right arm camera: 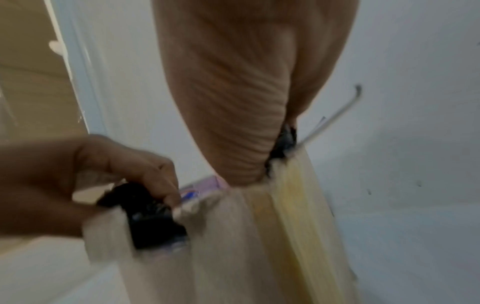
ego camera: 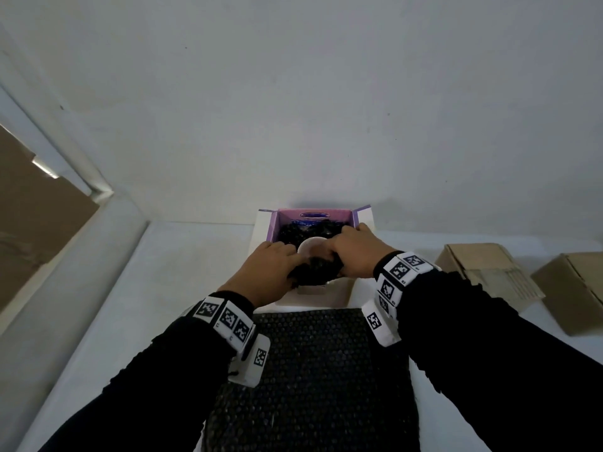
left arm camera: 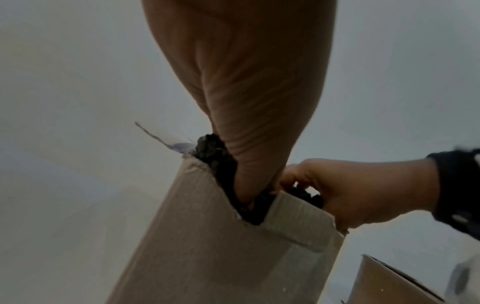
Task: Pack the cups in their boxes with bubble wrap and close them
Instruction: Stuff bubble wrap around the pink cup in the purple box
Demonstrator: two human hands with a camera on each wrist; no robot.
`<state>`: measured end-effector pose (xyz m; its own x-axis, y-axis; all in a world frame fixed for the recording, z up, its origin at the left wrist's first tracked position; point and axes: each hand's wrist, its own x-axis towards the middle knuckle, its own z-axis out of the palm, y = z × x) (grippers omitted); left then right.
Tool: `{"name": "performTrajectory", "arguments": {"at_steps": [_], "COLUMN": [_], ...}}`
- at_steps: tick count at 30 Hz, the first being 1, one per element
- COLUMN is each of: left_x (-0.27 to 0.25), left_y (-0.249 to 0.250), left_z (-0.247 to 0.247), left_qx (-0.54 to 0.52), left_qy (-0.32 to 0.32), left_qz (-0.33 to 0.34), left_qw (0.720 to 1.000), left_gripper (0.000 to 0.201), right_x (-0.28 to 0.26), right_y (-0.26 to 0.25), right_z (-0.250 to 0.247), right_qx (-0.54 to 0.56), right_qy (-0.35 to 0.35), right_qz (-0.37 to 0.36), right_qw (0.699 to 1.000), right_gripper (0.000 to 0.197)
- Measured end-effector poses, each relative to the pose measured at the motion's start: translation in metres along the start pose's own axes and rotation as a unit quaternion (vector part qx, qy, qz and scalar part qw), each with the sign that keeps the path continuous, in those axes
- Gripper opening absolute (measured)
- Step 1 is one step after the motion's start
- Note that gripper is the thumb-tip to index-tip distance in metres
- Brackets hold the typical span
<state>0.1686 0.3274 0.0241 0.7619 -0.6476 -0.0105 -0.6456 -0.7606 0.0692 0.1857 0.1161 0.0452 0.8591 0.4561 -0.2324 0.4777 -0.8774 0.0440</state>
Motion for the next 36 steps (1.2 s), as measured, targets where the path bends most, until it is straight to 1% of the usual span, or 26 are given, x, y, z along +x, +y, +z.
{"name": "performTrajectory", "arguments": {"at_steps": [2,3,5,6,7,8,10,12,14,15,17,19,20,21,22,24,25,26,27,28,30,31,32,33,34,36], "left_x": [0.005,0.005,0.003,0.001,0.0,0.001,0.004,0.008,0.012,0.014,0.018,0.02,0.019,0.02,0.019,0.019,0.02,0.022,0.024,0.026,0.028,0.028,0.027,0.025,0.023,0.018], "left_y": [0.006,0.008,0.011,0.011,0.009,0.008,0.007,0.006,0.01,0.011,0.011,0.01,0.008,0.005,0.004,0.006,0.01,0.013,0.015,0.016,0.014,0.013,0.013,0.012,0.012,0.01], "left_z": [-0.002,-0.002,0.001,0.002,0.003,0.001,-0.004,-0.006,-0.008,-0.007,-0.003,0.002,0.003,0.006,0.008,0.01,0.008,0.006,0.005,0.005,0.005,0.007,0.009,0.011,0.012,0.016], "left_qx": [0.016,0.023,0.0,-0.021,-0.028,-0.02,-0.015,-0.066,-0.131,-0.145,-0.13,-0.092,-0.065,-0.042,-0.042,-0.067,-0.065,-0.058,-0.043,-0.029,-0.024,-0.03,-0.035,-0.04,-0.047,-0.082], "left_qy": [-0.025,-0.038,-0.071,-0.088,-0.099,-0.111,-0.122,-0.093,-0.055,-0.044,-0.052,-0.056,-0.045,-0.03,-0.023,-0.044,-0.063,-0.078,-0.086,-0.09,-0.083,-0.074,-0.068,-0.061,-0.053,-0.033], "left_qz": [0.019,0.018,-0.023,-0.052,-0.066,-0.067,-0.048,-0.029,-0.044,-0.055,-0.07,-0.074,-0.075,-0.073,-0.071,-0.054,-0.049,-0.049,-0.047,-0.046,-0.041,-0.035,-0.028,-0.019,-0.012,-0.009], "left_qw": [0.999,0.999,0.997,0.995,0.993,0.991,0.991,0.993,0.989,0.987,0.988,0.991,0.994,0.996,0.996,0.995,0.995,0.994,0.994,0.994,0.995,0.996,0.997,0.997,0.997,0.996], "left_gripper": [0.033,0.035,0.053,0.057,0.055,0.05,0.042,0.045,0.052,0.053,0.041,0.028,0.028,0.035,0.049,0.08,0.086,0.084,0.077,0.069,0.053,0.048,0.044,0.042,0.04,0.037], "right_x": [0.001,0.0,-0.004,-0.005,-0.006,-0.006,-0.007,-0.008,-0.009,-0.009,-0.008,-0.004,-0.002,0.0,0.002,0.004,0.005,0.005,0.004,0.004,0.004,0.004,0.005,0.005,0.005,0.002], "right_y": [-0.004,-0.004,-0.002,0.0,0.005,0.01,0.018,0.022,0.02,0.017,0.009,0.005,0.005,0.006,0.008,0.009,0.01,0.01,0.011,0.011,0.011,0.011,0.01,0.009,0.009,0.009], "right_z": [0.007,0.01,0.011,0.011,0.01,0.008,0.004,-0.001,-0.003,-0.003,0.0,0.008,0.012,0.014,0.015,0.015,0.013,0.013,0.012,0.013,0.016,0.016,0.016,0.014,0.013,0.009], "right_qx": [-0.05,-0.074,-0.086,-0.078,-0.065,-0.046,-0.008,0.007,-0.018,-0.031,-0.056,-0.079,-0.08,-0.078,-0.073,-0.066,-0.071,-0.076,-0.079,-0.077,-0.062,-0.057,-0.059,-0.068,-0.076,-0.083], "right_qy": [0.046,0.061,0.085,0.081,0.074,0.066,0.054,0.066,0.081,0.086,0.092,0.108,0.122,0.131,0.124,0.09,0.077,0.073,0.077,0.085,0.097,0.084,0.063,0.046,0.042,0.071], "right_qz": [0.007,0.028,0.078,0.091,0.094,0.091,0.071,0.065,0.071,0.075,0.089,0.096,0.095,0.088,0.075,0.056,0.055,0.055,0.053,0.05,0.032,0.017,0.008,0.005,0.005,0.006], "right_qw": [0.998,0.995,0.99,0.989,0.991,0.993,0.996,0.996,0.994,0.993,0.99,0.986,0.985,0.984,0.987,0.992,0.993,0.993,0.993,0.992,0.993,0.995,0.996,0.997,0.996,0.994], "right_gripper": [0.039,0.046,0.061,0.066,0.065,0.06,0.043,0.029,0.022,0.019,0.007,0.017,0.026,0.035,0.039,0.035,0.032,0.03,0.03,0.034,0.046,0.05,0.051,0.047,0.042,0.032]}}
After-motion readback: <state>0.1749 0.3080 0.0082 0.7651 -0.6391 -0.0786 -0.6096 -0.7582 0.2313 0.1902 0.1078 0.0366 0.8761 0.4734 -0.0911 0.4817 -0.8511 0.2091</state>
